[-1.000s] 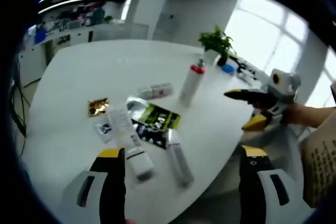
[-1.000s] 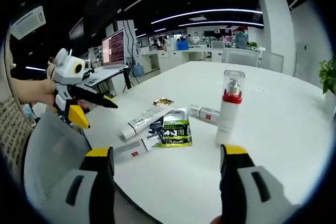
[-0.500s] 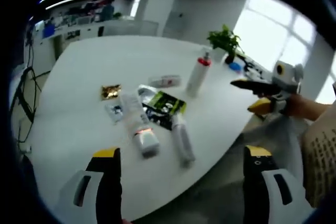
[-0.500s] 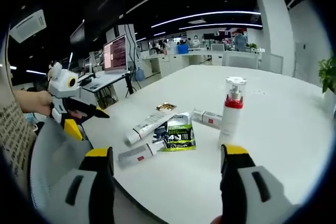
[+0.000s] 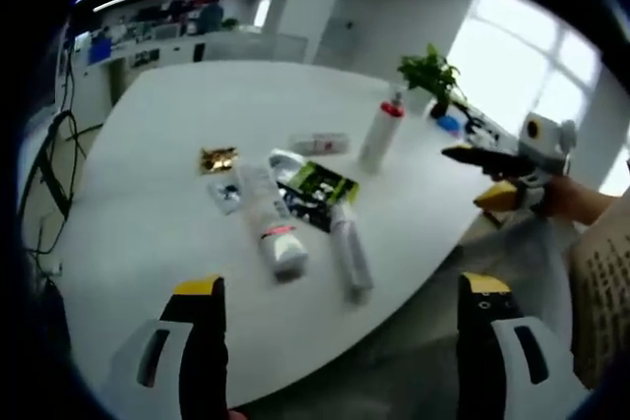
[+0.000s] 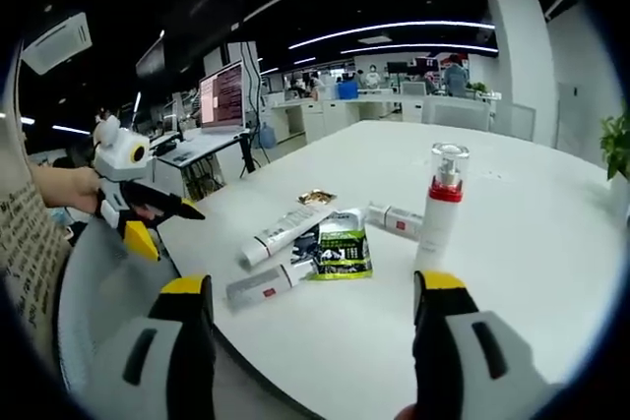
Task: Arrange the skincare products in the storage area until every visible bottle or jar stands upright without overlapping.
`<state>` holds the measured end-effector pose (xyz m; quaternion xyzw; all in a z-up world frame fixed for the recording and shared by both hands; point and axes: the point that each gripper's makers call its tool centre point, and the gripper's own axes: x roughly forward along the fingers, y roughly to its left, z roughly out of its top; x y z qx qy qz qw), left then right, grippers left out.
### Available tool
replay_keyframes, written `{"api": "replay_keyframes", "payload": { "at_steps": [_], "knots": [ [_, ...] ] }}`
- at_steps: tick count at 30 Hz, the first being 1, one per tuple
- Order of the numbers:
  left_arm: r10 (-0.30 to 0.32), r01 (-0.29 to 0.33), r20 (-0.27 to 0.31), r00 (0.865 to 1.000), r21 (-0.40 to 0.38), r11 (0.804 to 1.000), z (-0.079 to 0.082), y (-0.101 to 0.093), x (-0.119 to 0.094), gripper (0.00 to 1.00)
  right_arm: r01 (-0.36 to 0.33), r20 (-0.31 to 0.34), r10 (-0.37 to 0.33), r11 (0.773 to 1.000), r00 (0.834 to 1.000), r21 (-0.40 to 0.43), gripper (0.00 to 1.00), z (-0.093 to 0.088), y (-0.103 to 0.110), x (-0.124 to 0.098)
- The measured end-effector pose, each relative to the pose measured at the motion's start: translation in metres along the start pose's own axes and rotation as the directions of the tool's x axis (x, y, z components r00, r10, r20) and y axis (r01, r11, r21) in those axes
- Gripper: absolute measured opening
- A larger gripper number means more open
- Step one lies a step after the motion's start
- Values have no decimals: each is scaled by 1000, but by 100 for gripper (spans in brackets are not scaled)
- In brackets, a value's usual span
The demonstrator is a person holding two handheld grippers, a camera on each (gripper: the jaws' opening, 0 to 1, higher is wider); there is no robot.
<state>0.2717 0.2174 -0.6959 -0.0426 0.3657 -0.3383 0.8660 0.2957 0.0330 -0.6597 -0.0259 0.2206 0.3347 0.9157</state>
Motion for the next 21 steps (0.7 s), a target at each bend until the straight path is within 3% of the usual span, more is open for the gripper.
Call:
{"api": "replay_keyframes", "payload": {
  "at_steps": [21],
  "knots": [
    [77,-78,-43,996,-23,997,7,16,15,90,13,-13,-13,1000,1000,17,83,-5,-4,0]
  ]
}}
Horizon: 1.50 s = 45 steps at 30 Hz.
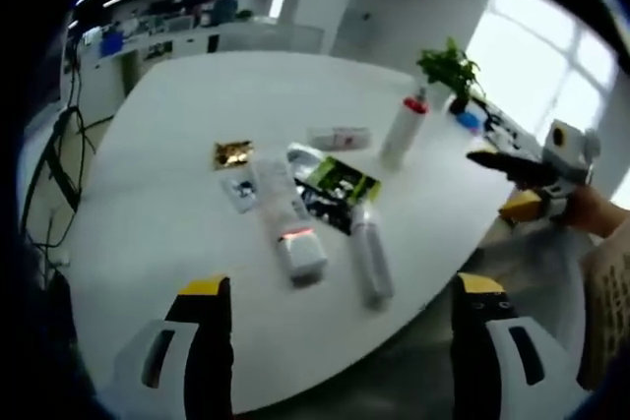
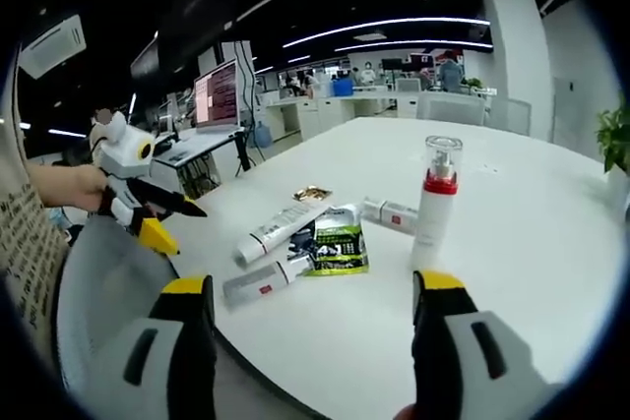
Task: Arrange the skincare products in the storage area until every visible bottle or jar stands upright without overlapping.
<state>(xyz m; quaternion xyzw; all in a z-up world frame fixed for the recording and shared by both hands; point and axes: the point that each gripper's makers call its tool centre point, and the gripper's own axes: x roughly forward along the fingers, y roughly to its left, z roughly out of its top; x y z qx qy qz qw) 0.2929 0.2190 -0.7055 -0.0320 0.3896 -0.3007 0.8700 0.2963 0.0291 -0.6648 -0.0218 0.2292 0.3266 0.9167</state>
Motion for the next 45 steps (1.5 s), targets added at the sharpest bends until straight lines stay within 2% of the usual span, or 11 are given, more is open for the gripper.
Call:
{"api": "replay_keyframes", "payload": {
  "at_steps": [7,13,18,21,27,28,31,38,41,45],
  "knots": [
    [32,-32,-29,999,2,999,4,8,19,90,-5,-16,4,1000,1000,-16,83,-3,1,2],
    [65,-65,-78,995,7,998,4,15,32,85,-7,-25,6,1000,1000,-28,82,-5,1,3],
    [76,-74,-100,992,24,997,8,17,42,84,3,-21,-3,1000,1000,-20,82,-5,-2,2],
    [75,-70,-135,988,41,997,9,17,49,83,11,-18,-11,1000,1000,-14,82,-4,-4,2],
    [76,-66,-163,984,66,996,17,19,62,81,23,-17,-23,1000,1000,-19,82,-4,-6,2],
    [83,-71,-181,980,70,995,18,22,67,81,23,-18,-23,1000,1000,-19,82,-5,-6,2],
    [92,-80,-180,979,72,994,27,25,75,80,22,-21,-22,1000,1000,-7,82,-6,-7,3],
    [126,-114,-216,968,69,991,40,32,90,73,27,-20,-27,1000,999,-1,81,-7,-9,2],
    [133,-124,-256,958,54,991,41,35,95,66,24,-19,-24,1000,1000,4,81,-7,-9,3],
    [162,-151,-291,943,59,987,42,42,101,64,31,-16,-30,999,999,19,81,-7,-11,2]
  ]
}}
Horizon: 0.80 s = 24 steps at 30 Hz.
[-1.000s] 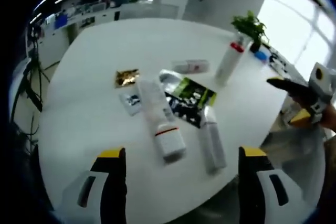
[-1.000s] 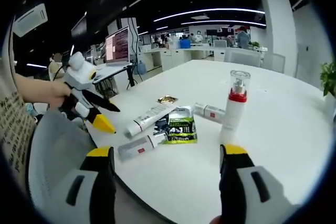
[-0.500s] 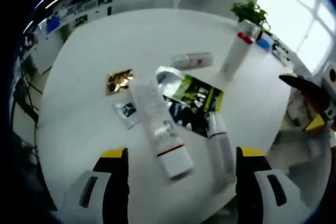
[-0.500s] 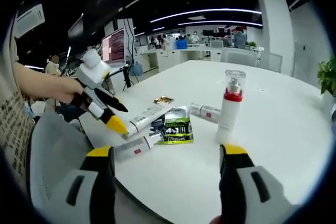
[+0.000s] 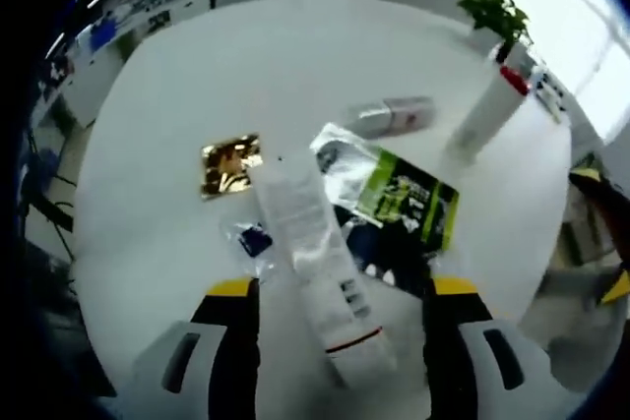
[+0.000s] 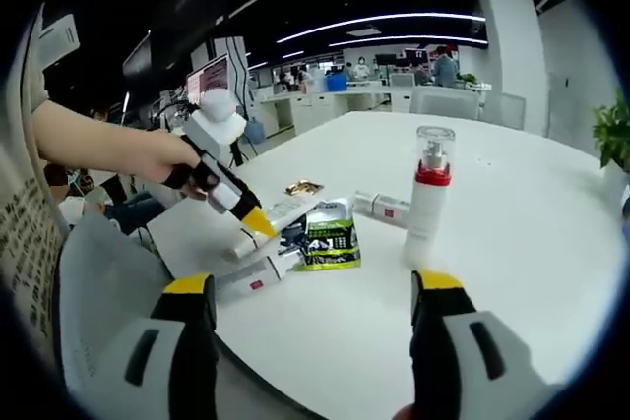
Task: Arrange the skincare products in the storage area until every visible bottle or jar stands upright without overlapping.
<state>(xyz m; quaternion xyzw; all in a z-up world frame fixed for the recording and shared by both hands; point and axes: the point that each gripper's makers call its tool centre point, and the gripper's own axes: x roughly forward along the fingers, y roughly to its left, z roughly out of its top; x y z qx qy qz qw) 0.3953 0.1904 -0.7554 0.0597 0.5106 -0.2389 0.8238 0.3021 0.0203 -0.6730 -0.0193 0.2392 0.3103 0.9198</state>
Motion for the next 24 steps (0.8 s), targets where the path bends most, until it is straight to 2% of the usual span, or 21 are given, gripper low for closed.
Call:
{"api": "replay_keyframes", "payload": {
  "at_steps": [4,7,12,20,24],
  "knots": [
    [17,-17,-11,1000,-13,1000,6,3,3,61,16,12,-16,1000,1000,15,81,2,-4,-1],
    [44,-43,-43,998,13,999,9,6,7,58,28,23,-29,999,999,26,81,3,-8,-3],
    [45,-45,-43,998,6,999,17,9,15,51,41,35,-43,998,998,40,81,3,-12,-3],
    [90,-85,-89,992,62,994,16,17,22,44,51,37,-53,997,998,52,81,3,-14,-3],
    [90,-83,-99,991,72,994,17,18,22,43,51,35,-53,997,998,54,81,3,-14,-3]
  ]
}}
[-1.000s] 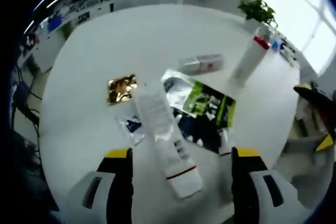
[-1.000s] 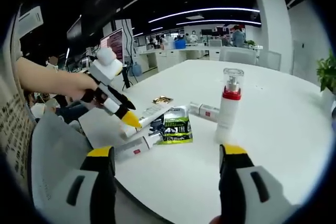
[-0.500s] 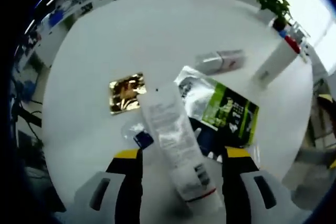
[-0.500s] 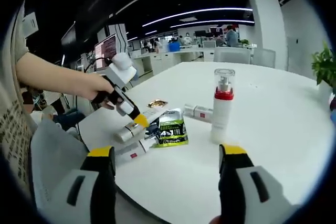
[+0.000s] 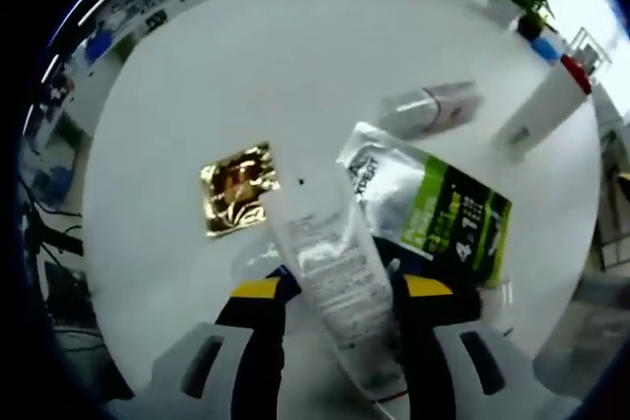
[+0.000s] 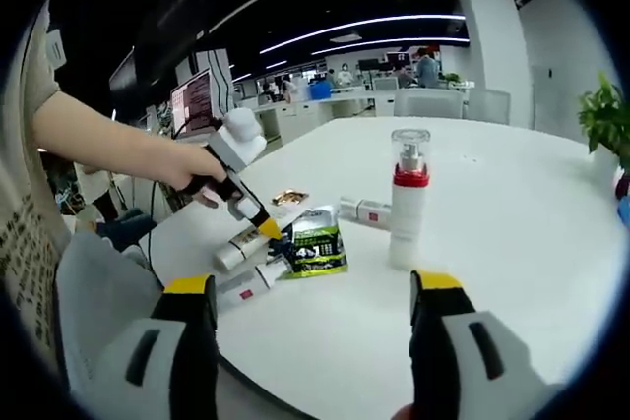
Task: Arrange the skincare products in the storage area until every visible bottle or jar stands upright without overlapping.
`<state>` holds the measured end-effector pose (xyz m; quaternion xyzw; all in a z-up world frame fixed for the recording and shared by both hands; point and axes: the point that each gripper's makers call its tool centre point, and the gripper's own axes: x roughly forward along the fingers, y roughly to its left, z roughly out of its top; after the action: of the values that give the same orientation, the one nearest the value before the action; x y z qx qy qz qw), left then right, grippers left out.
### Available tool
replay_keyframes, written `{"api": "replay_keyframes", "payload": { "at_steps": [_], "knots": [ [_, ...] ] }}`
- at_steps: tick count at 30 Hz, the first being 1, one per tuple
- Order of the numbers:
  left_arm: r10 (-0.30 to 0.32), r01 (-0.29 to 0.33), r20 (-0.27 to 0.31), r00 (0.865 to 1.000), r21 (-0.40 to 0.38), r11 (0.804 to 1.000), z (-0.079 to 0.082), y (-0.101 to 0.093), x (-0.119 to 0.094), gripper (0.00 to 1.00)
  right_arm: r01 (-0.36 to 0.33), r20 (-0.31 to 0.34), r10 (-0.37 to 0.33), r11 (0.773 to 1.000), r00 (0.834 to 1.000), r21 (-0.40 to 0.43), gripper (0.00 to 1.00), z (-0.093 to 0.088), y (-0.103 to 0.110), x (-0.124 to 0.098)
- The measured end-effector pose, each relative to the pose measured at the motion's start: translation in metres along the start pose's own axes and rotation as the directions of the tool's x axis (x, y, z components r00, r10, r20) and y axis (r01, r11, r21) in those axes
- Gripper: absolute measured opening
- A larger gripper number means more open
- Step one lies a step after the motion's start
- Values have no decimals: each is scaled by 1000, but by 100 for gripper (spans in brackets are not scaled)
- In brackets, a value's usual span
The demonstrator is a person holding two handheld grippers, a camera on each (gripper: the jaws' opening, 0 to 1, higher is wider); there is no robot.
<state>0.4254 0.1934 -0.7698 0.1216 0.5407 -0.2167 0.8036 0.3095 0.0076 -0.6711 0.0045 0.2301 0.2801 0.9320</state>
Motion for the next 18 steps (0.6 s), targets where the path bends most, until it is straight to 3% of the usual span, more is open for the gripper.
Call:
{"api": "replay_keyframes", "payload": {
  "at_steps": [8,18],
  "knots": [
    [12,-13,21,1000,52,999,3,2,2,38,0,-3,0,1000,1000,-1,80,-1,0,1],
    [53,-50,114,992,-32,998,6,8,-1,30,3,-7,-3,1000,1000,-12,80,-1,0,1]
  ]
}}
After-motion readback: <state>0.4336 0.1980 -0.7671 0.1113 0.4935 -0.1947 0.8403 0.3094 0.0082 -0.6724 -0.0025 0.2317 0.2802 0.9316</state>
